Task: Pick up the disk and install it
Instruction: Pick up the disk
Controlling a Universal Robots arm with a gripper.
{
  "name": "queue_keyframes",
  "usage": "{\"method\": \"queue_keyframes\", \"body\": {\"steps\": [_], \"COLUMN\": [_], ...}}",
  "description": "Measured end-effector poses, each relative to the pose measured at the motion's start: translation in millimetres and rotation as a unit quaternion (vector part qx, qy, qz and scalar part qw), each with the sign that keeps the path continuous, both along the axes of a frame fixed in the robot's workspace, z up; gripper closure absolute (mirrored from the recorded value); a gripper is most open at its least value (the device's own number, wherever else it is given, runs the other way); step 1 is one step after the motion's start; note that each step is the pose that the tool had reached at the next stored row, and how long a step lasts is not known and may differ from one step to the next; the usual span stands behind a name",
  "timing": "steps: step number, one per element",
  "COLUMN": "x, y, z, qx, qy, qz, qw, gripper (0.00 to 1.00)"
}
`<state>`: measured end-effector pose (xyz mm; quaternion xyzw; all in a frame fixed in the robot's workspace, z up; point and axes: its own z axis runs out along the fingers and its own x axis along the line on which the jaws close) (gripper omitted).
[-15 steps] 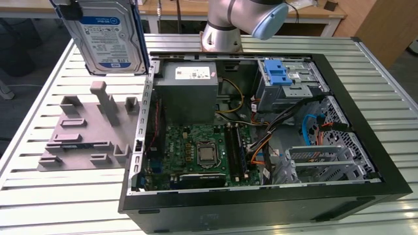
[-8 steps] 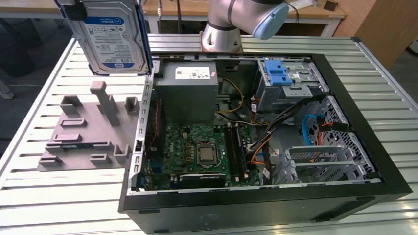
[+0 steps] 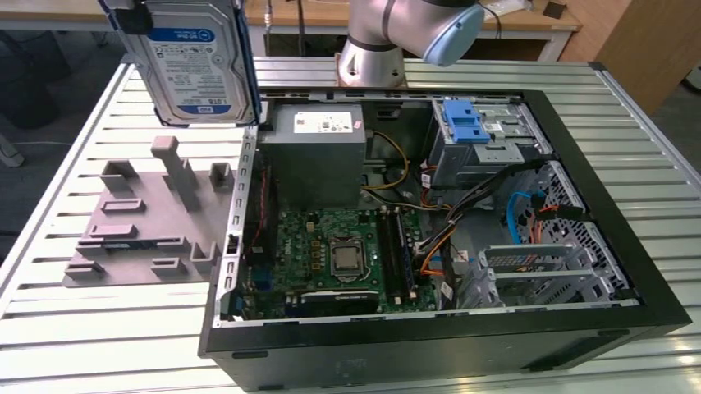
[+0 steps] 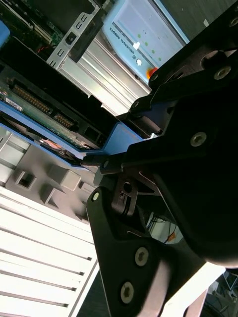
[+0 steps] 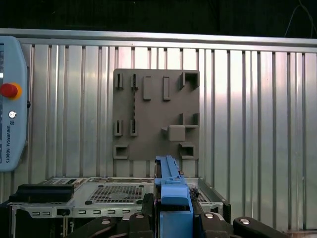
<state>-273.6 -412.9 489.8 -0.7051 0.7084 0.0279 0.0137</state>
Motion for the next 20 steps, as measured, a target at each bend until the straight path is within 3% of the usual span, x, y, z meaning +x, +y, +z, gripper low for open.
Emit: {"method": "queue_keyframes", "body": {"steps": [20], "x": [25.5], "y": [-1.0], "z": [0.0], "qx": [0.0], "qy": [0.0], "qz": [0.0], "qw": [1.0], "gripper": [0.64]}}
